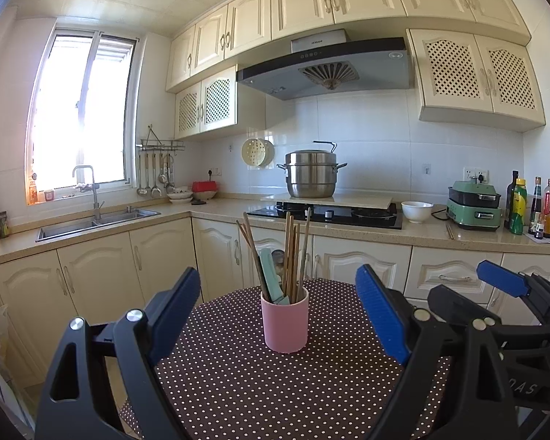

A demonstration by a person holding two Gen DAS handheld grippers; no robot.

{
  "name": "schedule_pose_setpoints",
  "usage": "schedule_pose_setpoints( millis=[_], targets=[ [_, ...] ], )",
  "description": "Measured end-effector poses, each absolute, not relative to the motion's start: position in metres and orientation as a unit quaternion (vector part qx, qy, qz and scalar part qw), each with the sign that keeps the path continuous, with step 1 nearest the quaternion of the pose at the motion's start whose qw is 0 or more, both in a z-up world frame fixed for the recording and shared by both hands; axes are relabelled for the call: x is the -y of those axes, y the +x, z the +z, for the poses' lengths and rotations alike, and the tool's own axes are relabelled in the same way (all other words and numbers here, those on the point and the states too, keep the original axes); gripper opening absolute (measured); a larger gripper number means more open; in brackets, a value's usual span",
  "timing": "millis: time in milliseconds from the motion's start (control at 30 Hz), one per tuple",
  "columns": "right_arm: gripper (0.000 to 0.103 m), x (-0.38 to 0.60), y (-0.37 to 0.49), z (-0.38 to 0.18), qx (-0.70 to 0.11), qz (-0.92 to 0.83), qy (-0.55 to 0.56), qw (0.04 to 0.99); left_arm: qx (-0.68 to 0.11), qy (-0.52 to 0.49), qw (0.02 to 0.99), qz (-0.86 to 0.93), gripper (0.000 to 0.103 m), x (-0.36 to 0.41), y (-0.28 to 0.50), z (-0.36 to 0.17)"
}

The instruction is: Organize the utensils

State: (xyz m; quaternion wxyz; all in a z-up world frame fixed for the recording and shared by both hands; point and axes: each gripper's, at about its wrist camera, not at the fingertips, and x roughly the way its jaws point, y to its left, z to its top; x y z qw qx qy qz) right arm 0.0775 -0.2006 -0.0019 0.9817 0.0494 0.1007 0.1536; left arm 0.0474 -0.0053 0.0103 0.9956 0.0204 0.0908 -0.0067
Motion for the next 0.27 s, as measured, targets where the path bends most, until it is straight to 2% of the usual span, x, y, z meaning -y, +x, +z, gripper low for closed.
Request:
schedule_pose_setpoints(
  millis=[267],
  targets=[
    [0.087, 0.202, 0.113, -0.024, -0.145, 0.160, 0.068, 0.974, -0.138, 0.020, 0.990, -0.006, 0.085, 0.005, 0.085, -0.013]
  ],
)
